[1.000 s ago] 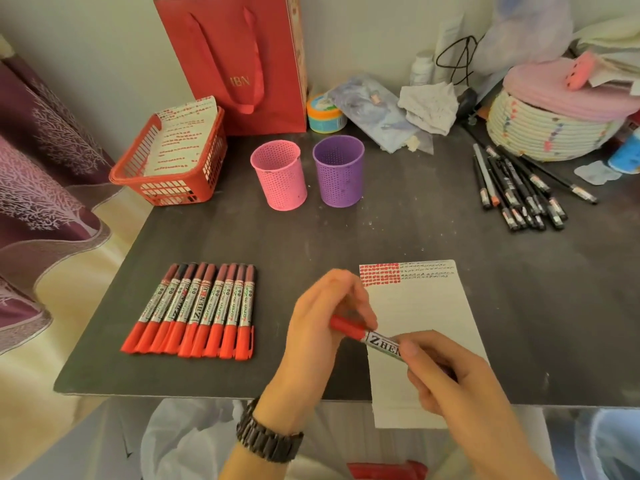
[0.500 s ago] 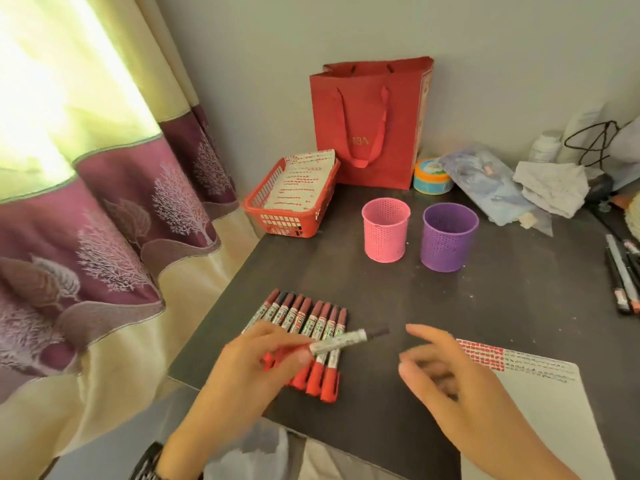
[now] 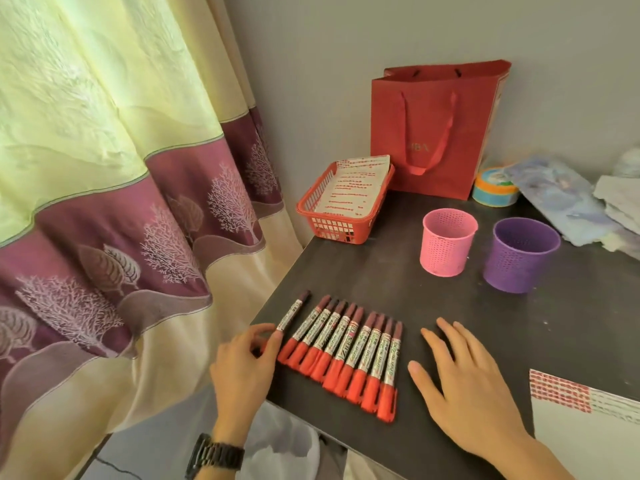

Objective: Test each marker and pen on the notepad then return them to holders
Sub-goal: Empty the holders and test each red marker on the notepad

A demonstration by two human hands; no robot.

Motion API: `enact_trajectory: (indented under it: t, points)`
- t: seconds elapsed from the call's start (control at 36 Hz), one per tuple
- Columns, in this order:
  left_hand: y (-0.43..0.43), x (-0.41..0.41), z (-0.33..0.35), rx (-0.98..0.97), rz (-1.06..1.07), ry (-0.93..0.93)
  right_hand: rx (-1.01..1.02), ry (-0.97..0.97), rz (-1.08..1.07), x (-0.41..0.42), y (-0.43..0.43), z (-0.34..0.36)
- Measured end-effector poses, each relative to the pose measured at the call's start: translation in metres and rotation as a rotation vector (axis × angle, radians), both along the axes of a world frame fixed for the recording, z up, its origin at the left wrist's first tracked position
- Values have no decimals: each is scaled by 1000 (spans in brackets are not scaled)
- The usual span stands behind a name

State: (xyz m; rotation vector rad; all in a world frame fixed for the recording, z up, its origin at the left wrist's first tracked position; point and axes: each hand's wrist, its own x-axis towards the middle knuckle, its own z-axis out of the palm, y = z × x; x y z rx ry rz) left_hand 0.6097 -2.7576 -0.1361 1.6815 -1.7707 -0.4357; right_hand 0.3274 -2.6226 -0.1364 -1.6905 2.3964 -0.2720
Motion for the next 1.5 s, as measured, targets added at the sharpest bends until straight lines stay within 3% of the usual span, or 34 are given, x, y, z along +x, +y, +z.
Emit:
enact_trajectory:
  t: [0.92, 1.08, 1.22, 1.28, 1.39, 1.5]
  points:
    - [20, -12, 3, 43, 2, -103, 9, 17, 11, -2, -1, -6]
    - [25, -27, 15, 51, -13, -116, -7, -88, 40, -11, 2, -4]
    - [35, -75, 31, -113, -186, -154, -157, -547, -21, -44, 25, 23]
    - [42, -104, 37, -216, -305, -111, -276, -615, -97, -63, 46, 33]
    - [63, -167, 48, -290, -619, -80, -400, -539, -263, -108, 100, 44]
    - [82, -234, 41, -179, -940, -152, -333, -372, -454, -154, 157, 43]
